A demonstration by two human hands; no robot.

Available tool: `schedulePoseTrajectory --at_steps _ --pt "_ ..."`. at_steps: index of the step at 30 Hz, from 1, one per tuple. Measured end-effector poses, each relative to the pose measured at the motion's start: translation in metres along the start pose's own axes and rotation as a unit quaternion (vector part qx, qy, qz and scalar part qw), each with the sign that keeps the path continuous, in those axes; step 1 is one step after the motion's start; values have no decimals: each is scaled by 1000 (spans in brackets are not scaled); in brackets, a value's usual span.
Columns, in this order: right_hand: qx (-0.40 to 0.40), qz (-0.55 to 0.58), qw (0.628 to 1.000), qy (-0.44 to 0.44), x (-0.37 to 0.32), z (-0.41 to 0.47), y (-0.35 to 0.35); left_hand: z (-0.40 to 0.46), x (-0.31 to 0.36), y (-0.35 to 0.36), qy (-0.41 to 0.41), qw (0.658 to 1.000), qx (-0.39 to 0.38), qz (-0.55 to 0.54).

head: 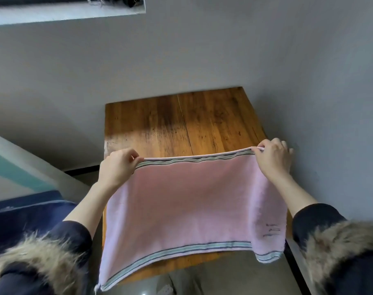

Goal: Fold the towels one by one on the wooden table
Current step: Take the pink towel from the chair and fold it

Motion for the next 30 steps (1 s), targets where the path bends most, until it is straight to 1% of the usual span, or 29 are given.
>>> schedulePoseTrajectory --at_steps 3,6,10,13,15,17,20,22,25,27,30 --pt "-35 24 999 4 0 18 23 25 -4 19 20 998 -32 -42" --pt "-89 57 994 -9 -5 14 53 27 -22 42 16 995 -83 -46" --pt "-184 65 981 -24 -29 -9 99 4 -66 72 -26 991 -126 -41" --pt "-228 90 968 -49 -61 -37 131 -12 -102 87 -66 986 -144 -45" --pt "-254 105 959 -70 -90 -60 148 -16 -122 92 -102 981 -143 -80" --pt "-278 115 950 -89 -124 -85 162 -17 -142 96 -143 969 -137 -145" --pt "-307 87 941 -114 -171 -122 179 -19 -164 100 -255 920 -145 -259" --pt "-334 53 935 -110 -193 -140 188 -18 -175 103 -296 896 -147 -295" --pt "-377 0 922 -84 -210 -156 199 -12 -186 107 -275 901 -162 -292" --pt "-384 -26 920 -79 -214 -161 201 -11 -188 106 -273 907 -142 -287" --pt "-390 -31 917 -74 -217 -160 201 -12 -189 98 -271 915 -112 -278"
Point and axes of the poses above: each hand's wrist, its own z-axis towards the middle knuckle, its own y-axis out of the palm, x = y × z, the point moved 1 cm from there along z, towards the middle knuckle, and after that the axes turned 10 degrees about -x, right-handed, at the moved point
